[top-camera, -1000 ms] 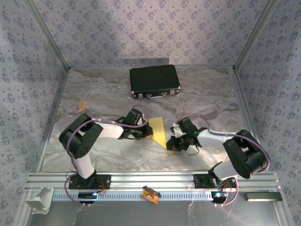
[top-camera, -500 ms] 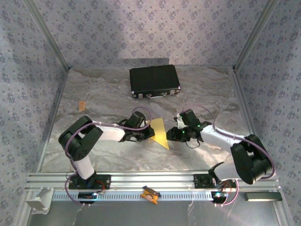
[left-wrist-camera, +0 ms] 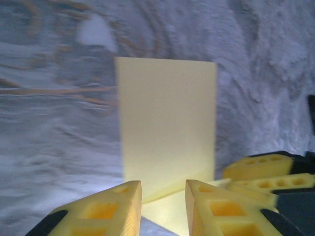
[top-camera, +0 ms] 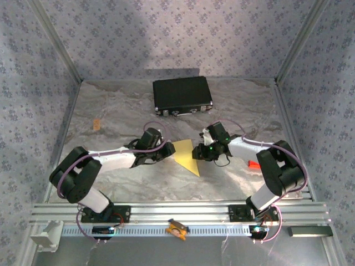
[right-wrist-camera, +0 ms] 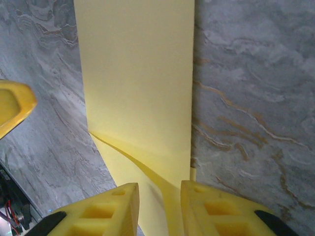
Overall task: Fold a paper plane with a square sheet of paper (pick it up from the middle)
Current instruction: Fourth fold the wing at the center of the table.
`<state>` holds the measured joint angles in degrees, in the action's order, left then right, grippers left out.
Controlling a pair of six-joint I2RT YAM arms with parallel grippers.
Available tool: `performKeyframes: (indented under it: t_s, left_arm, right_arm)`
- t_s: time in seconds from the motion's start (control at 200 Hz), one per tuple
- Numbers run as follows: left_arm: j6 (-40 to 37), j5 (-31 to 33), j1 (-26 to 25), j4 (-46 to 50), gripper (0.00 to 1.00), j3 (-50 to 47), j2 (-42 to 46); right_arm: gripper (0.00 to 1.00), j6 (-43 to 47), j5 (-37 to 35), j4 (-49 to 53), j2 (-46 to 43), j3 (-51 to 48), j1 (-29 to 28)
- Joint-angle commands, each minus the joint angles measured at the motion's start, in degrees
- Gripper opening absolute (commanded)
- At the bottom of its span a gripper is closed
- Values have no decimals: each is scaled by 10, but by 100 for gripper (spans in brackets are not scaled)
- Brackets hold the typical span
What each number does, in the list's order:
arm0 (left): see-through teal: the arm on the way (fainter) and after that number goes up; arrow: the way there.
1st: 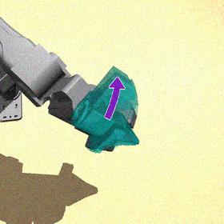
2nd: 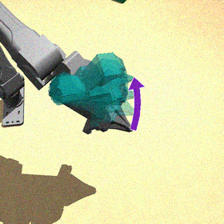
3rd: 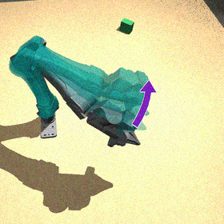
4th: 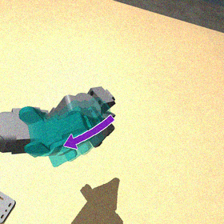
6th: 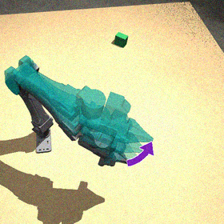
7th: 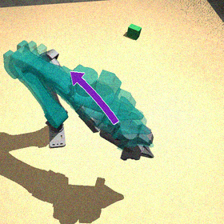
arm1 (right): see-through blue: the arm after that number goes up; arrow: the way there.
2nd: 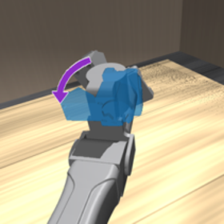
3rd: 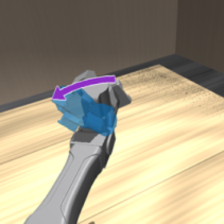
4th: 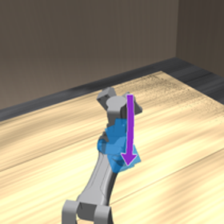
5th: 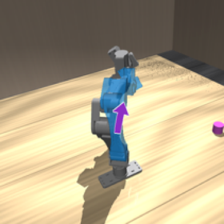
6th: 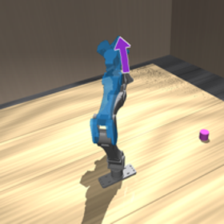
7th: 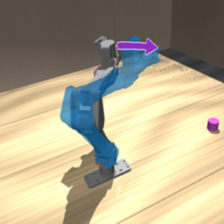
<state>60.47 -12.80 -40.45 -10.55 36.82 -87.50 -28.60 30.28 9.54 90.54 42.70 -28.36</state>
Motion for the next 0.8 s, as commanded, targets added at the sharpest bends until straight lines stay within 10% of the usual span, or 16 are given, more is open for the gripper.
performKeyframes:
  t_s: [0.0,0.8]
  left_arm:
    - [-16,-29,18,-1,31,-10,9]
    - [-7,-111,43,-49,57,21,-41]
  right_arm:
    - [25,19,19,8,8,16,4]
    - [9,28,62,-14,-25,-13,32]
